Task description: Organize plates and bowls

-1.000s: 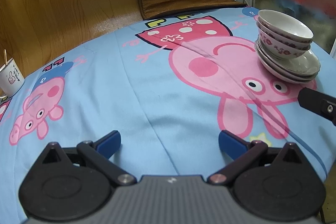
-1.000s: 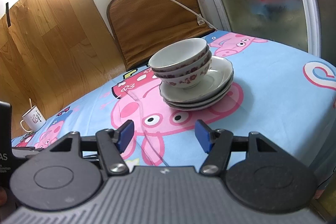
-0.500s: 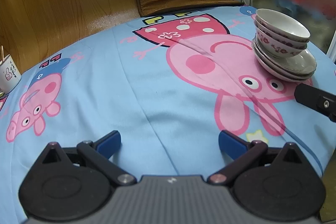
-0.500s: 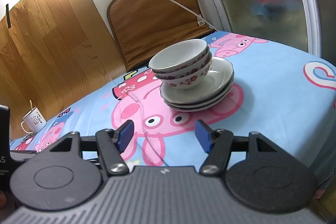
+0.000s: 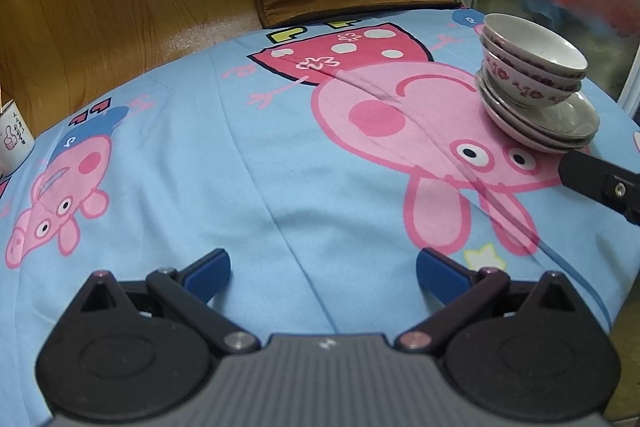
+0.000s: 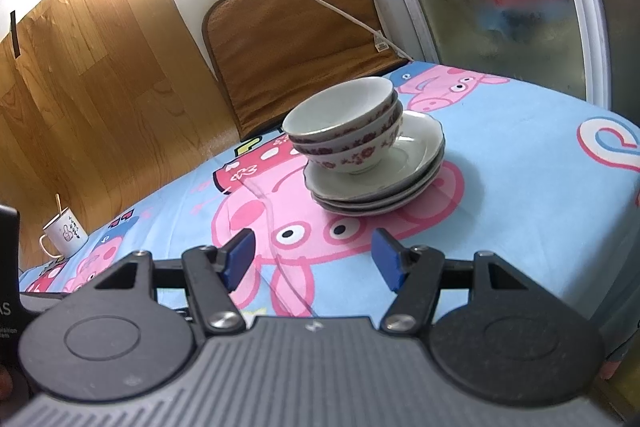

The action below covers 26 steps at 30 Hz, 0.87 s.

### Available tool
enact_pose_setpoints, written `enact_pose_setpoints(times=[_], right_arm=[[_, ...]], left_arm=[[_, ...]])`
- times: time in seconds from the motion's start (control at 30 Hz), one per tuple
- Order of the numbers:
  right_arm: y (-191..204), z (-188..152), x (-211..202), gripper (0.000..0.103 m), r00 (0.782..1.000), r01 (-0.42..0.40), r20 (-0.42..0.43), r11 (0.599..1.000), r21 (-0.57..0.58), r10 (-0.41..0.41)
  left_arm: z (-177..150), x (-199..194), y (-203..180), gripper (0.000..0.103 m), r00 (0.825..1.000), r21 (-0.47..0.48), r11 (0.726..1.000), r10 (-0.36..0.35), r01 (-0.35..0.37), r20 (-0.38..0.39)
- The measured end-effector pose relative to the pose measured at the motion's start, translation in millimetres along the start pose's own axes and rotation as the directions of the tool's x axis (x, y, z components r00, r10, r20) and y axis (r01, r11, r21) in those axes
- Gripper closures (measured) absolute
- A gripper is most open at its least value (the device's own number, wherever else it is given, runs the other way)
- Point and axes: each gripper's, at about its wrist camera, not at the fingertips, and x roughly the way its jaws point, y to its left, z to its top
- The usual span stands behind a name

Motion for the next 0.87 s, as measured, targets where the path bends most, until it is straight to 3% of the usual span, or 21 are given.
enact_pose_setpoints(times=[0.17,0.87], right_arm=[[4.3,1.1,-6.4,0.036,0.999,-0.003,0.046,1.0,-0.023,0.004],[1.1,-2.3,2.9,0.036,1.0,0.004,-0.004,1.0,0.002,-0.004]], left_arm=[[0.7,-9.0,-5.8,0.0,0.999,0.019,0.999,-0.027,0.026,0.025],[-1.9,-6.5,-5.3,0.0,0.998,0.019,0.998,-0.056,0.056,0.036]])
